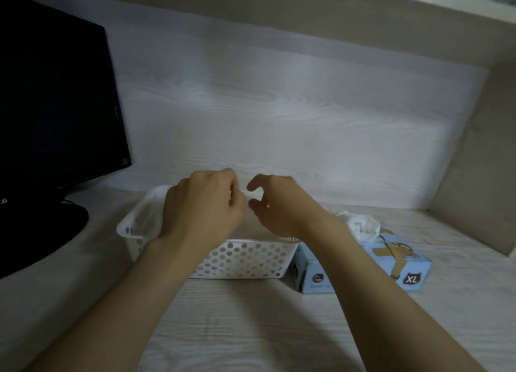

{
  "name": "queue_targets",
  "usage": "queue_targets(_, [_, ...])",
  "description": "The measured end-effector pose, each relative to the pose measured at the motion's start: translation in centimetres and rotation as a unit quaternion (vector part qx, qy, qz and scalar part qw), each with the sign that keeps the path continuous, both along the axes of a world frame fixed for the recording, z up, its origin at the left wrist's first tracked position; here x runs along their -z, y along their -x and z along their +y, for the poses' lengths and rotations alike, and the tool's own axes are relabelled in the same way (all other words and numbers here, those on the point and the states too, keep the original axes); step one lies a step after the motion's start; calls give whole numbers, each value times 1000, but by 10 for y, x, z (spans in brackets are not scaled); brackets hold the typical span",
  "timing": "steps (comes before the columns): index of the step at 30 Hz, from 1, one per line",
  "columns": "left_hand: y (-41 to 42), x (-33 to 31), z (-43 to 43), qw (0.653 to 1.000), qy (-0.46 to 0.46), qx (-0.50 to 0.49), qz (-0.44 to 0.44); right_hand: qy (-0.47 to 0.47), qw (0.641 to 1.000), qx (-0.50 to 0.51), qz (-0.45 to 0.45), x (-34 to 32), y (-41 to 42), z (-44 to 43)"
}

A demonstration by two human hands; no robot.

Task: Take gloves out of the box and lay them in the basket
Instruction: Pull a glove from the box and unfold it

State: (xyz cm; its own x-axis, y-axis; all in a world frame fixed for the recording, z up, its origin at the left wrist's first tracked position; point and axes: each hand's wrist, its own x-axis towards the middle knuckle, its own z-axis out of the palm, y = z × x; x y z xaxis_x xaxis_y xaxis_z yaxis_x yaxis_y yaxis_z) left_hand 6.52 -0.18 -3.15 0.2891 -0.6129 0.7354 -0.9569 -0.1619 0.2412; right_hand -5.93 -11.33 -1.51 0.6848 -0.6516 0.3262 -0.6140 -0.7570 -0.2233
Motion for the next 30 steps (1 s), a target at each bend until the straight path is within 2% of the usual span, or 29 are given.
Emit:
queue_targets(4, [34,19,-12,993,63,72,-65,94,983,98,-124,4,40,1])
queue_targets(8, [55,32,-27,986,61,105,-115,123,962,203,-137,11,73,-3])
queue_targets(11, [72,39,-33,979,35,134,-152,87,954,259,-125,20,97,-8])
queue_targets(16, [91,52,-41,964,-9,134,-230,-40,952,238,-188,39,120,-15])
queue_targets(19, [95,56,-41,957,-31,118,-262,-58,953,214,-205,47,124,-13])
queue_targets(22, [96,57,-40,952,-61,99,-284,-21,952,203,-230,59,126,-17])
queue_targets(26, [102,55,-38,946,-80,81,-305,46,932,216,-289,68,119,-22])
queue_targets(30, [113,55,-36,934,-93,123,-322,146,900,239,-333,67,114,-16])
